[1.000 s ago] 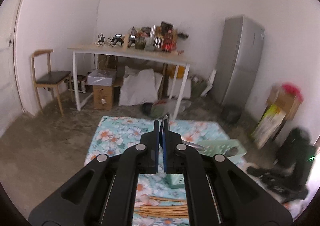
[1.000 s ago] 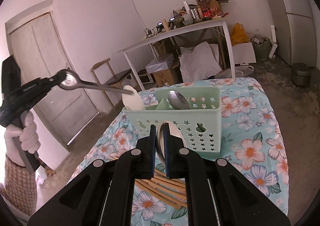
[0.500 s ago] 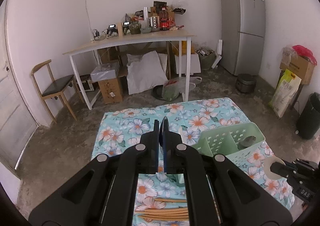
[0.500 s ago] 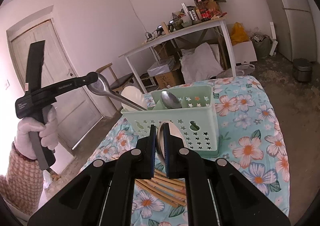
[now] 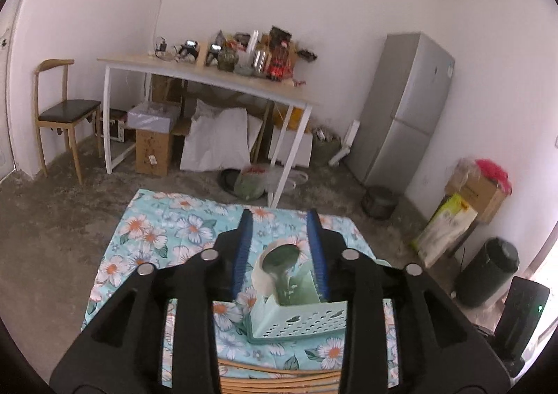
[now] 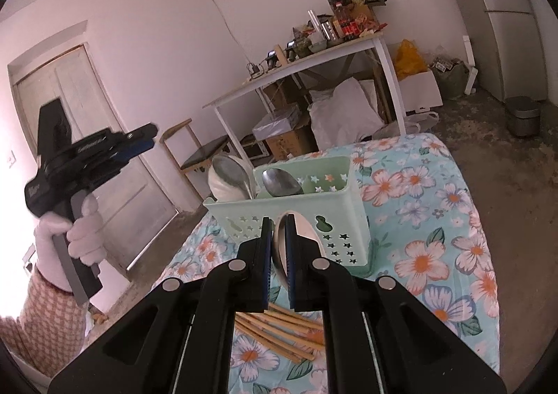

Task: Organize utensils
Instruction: 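Lower the metal spoon into the green basket and open the left tool, then carry the white plastic spoon toward the basket with the right tool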

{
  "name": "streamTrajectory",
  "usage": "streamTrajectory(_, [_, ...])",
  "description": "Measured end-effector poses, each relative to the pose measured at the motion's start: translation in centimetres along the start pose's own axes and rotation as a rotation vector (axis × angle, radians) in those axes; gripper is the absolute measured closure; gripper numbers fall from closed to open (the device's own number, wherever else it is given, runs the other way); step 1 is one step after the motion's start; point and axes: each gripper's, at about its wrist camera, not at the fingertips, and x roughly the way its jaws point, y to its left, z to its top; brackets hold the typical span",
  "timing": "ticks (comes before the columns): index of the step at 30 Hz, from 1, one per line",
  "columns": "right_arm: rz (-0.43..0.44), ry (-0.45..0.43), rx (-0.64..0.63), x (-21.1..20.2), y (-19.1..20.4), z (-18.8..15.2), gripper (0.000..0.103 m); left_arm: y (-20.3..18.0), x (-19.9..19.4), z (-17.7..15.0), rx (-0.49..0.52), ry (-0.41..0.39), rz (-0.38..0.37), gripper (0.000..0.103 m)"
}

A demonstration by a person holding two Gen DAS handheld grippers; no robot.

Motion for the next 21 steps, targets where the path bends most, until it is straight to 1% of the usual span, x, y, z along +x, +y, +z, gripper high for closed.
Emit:
streamTrajectory(2, [0.003,-0.013,-0.001,-0.4,0.1,0.4,0.095,0.5,-0.8,-0.8,-0.012,-0.011,-0.004,0.066])
streamTrajectory(4, [0.004,-0.028,-0.001,-0.9,0.1,0.8,0.096,1.0,-1.4,-2.0,-0.019,-0.008,0.001,0.057])
streamTrajectory(7, [0.022,-0.045,0.007,-1.5,0.1,1.6,0.095,2.1,-1.6,-4.3,-0.041,0.026,0.019,0.047])
streamTrajectory(11, [0.070,-0.068,0.031,-2.6,0.0,2.8,0.096,3.6,-1.4,-7.4,-0.080,0.096,0.033,0.045])
streamTrajectory(13, [0.092,-0.081,0.038,-3.2,0.1,3.5,0.095,4.3,-1.3,-8.5,-0.088,0.116,0.047,0.045])
streamTrajectory(18, [0.153,-0.117,0.035,-4.4,1.2,5.3,0.095,5.5,-1.7,-10.3,-0.100,0.134,0.056,0.043])
streamTrajectory(21, [0.217,-0.152,0.022,-5.2,2.2,7.0,0.096,5.9,-2.2,-11.2,-0.080,0.133,0.072,0.040])
